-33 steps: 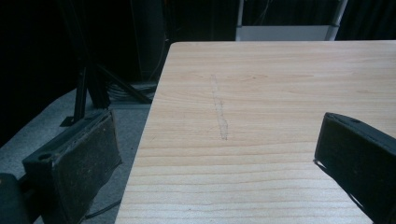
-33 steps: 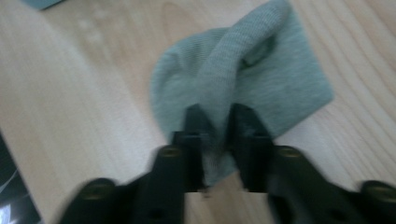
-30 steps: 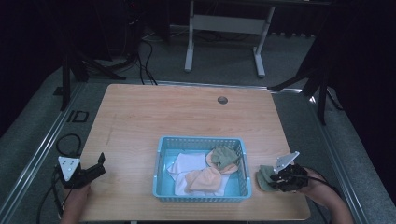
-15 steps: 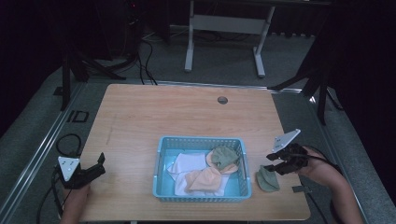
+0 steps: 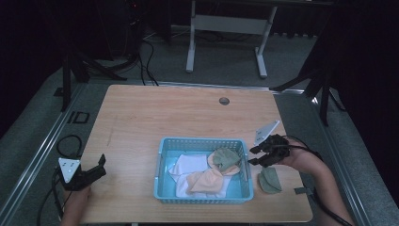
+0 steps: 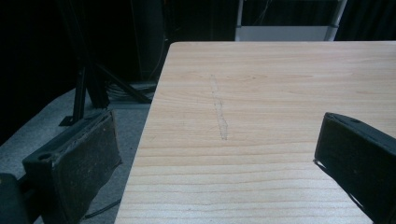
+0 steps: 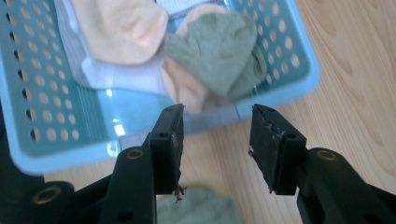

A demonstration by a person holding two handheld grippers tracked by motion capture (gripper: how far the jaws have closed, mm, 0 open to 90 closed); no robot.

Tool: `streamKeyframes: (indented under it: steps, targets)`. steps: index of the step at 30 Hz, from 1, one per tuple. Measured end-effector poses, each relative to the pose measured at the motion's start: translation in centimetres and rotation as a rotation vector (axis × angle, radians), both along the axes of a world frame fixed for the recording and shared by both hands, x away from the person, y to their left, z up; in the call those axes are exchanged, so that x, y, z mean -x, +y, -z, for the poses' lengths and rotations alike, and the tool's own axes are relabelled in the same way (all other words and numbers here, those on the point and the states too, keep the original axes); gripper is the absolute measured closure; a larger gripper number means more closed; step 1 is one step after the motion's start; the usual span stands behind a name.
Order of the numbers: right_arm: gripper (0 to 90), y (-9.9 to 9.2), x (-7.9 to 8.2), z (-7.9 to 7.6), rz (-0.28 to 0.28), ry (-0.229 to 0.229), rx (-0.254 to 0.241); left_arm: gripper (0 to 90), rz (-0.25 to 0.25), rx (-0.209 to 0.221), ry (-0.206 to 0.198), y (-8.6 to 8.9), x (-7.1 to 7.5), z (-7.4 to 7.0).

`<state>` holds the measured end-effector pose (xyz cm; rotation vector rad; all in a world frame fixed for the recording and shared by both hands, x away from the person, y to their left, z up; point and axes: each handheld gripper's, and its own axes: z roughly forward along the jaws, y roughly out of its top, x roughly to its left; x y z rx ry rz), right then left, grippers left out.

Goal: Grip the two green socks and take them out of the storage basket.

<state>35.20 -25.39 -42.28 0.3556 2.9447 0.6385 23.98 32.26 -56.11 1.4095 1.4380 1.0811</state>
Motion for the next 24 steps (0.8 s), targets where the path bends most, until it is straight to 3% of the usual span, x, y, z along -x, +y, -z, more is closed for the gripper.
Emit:
streamKeyframes:
  steps: [8,14,24]
  targets:
    - [54.2,3.6,-1.0,1.1,-0.061,0.015,-0.005,0.4,0.002,0.002,-0.002,0.0,0.0,0.0]
    - [47.7,6.1,-1.8,2.8,-0.091,0.039,0.015,0.4,0.004,0.003,-0.003,0.0,0.0,0.0]
    - [39.4,8.6,-2.6,5.6,-0.091,0.063,0.063,0.4,0.008,0.004,-0.005,0.1,0.0,0.0]
